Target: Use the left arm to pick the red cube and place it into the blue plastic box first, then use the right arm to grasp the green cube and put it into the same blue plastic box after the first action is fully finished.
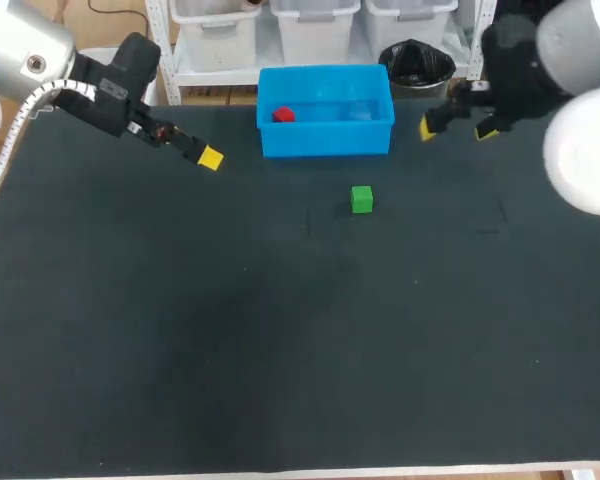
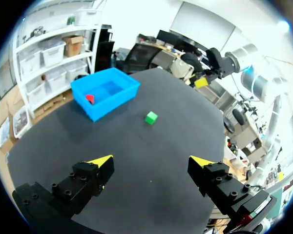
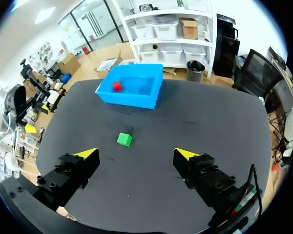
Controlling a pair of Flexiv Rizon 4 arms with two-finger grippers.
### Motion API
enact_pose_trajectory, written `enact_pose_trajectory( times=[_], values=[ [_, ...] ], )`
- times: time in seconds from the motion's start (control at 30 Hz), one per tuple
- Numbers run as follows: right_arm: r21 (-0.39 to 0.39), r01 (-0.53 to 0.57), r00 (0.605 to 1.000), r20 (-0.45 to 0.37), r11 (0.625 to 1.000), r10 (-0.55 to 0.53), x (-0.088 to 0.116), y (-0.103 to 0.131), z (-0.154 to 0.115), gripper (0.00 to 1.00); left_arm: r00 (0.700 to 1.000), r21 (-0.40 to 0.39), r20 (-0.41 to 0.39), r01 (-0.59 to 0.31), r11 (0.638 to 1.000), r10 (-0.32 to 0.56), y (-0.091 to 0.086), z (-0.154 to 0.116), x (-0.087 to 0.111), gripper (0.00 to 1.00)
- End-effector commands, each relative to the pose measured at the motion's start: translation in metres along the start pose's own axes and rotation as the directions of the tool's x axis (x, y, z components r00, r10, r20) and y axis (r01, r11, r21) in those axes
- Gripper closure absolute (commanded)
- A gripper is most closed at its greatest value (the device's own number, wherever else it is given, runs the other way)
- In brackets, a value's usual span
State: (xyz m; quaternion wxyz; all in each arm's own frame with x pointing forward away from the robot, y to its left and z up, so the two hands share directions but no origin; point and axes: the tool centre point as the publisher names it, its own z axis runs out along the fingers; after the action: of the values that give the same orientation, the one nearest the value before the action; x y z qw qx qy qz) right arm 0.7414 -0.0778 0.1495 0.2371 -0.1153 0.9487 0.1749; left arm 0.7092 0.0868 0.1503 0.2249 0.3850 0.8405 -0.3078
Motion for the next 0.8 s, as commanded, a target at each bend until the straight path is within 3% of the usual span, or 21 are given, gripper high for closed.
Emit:
enact_pose_trajectory(
  times=[0.03,0.3,0.8],
  values=[
    [0.149,-0.018,0.999,-0.040,0.989,0.024,-0.011,0.011,0.010,0.00,1.000,0.002,0.005,-0.003,1.000,0.003,0.000,0.000,0.001,0.00],
    [0.246,-0.018,0.992,-0.114,0.969,0.047,-0.016,0.020,0.022,0.00,1.000,0.002,0.005,-0.003,1.000,0.003,0.000,0.000,0.001,0.00],
    [0.348,-0.037,0.967,-0.223,0.937,0.121,-0.019,0.031,0.042,0.00,1.000,0.002,0.005,-0.003,1.000,0.003,0.000,0.000,0.001,0.00]
  ],
)
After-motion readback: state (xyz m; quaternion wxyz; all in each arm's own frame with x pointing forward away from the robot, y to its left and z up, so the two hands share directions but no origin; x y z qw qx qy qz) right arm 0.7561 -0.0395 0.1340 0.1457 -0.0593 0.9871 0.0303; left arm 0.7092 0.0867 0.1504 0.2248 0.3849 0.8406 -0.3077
